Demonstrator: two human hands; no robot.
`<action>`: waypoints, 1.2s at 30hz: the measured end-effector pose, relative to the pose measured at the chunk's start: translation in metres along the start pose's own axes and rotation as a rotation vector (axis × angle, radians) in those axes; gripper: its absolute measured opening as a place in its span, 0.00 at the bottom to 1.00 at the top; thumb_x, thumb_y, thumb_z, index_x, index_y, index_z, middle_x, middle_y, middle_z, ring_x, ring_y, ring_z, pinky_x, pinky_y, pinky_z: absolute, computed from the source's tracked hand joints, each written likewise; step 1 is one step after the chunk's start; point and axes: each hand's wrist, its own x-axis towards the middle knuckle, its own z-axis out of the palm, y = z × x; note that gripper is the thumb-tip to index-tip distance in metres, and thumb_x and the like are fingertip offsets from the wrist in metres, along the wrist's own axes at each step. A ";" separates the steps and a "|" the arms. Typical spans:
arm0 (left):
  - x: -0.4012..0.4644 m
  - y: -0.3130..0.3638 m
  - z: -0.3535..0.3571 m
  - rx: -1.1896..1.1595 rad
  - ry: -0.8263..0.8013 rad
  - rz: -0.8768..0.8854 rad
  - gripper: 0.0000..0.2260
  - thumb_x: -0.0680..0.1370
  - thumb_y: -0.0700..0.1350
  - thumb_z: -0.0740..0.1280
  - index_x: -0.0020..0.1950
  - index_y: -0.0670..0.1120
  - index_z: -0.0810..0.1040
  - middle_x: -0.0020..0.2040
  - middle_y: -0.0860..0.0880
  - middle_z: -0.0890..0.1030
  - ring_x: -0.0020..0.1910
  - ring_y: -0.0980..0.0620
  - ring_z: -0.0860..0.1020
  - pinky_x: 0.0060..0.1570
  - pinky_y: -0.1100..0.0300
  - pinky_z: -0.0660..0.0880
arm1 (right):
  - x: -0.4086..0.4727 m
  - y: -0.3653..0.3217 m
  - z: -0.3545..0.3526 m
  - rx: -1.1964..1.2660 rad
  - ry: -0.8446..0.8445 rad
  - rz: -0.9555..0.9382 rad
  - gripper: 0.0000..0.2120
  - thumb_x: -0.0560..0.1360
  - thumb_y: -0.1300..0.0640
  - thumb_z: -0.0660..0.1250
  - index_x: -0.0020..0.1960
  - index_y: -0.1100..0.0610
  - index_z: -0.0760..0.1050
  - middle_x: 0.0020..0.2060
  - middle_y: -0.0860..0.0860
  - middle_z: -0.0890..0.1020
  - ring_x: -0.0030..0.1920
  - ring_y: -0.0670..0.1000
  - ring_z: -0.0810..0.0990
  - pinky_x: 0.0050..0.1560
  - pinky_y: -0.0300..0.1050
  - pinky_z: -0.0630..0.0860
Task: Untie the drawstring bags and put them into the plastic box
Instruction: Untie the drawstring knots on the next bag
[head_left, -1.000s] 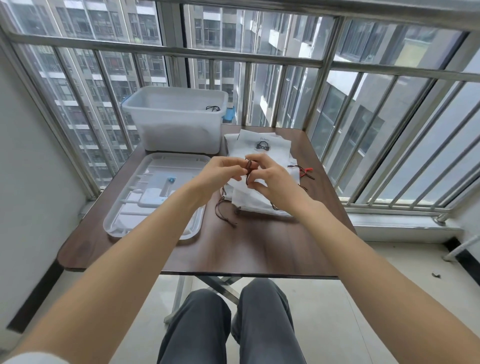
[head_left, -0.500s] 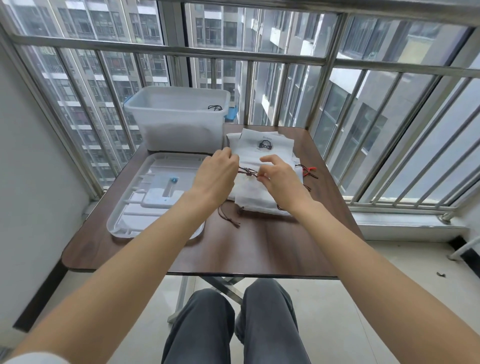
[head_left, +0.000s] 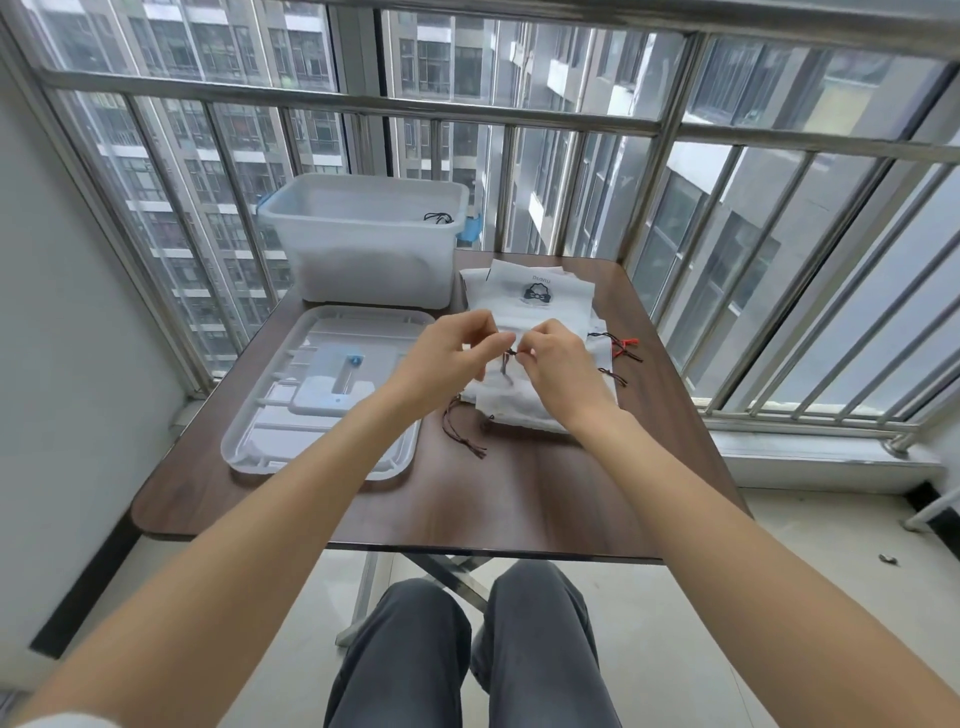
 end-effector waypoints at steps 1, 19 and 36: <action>0.000 0.001 0.001 0.016 0.016 0.018 0.13 0.77 0.47 0.65 0.34 0.46 0.70 0.28 0.53 0.71 0.28 0.58 0.69 0.37 0.59 0.67 | 0.000 0.000 0.001 -0.010 0.003 0.007 0.11 0.79 0.59 0.60 0.54 0.64 0.77 0.53 0.58 0.75 0.52 0.59 0.76 0.50 0.48 0.72; -0.002 -0.034 -0.011 0.104 0.360 -0.350 0.09 0.78 0.44 0.64 0.42 0.42 0.81 0.28 0.53 0.71 0.32 0.51 0.67 0.38 0.60 0.63 | 0.000 0.010 -0.009 0.206 0.075 0.172 0.06 0.77 0.66 0.58 0.44 0.65 0.73 0.46 0.58 0.76 0.44 0.54 0.70 0.43 0.43 0.63; -0.004 -0.039 0.000 0.121 0.294 -0.413 0.09 0.78 0.45 0.63 0.42 0.44 0.80 0.36 0.48 0.75 0.38 0.49 0.70 0.42 0.61 0.65 | 0.006 0.009 -0.038 1.367 -0.212 0.337 0.08 0.77 0.66 0.59 0.44 0.63 0.77 0.41 0.52 0.81 0.43 0.47 0.80 0.41 0.35 0.76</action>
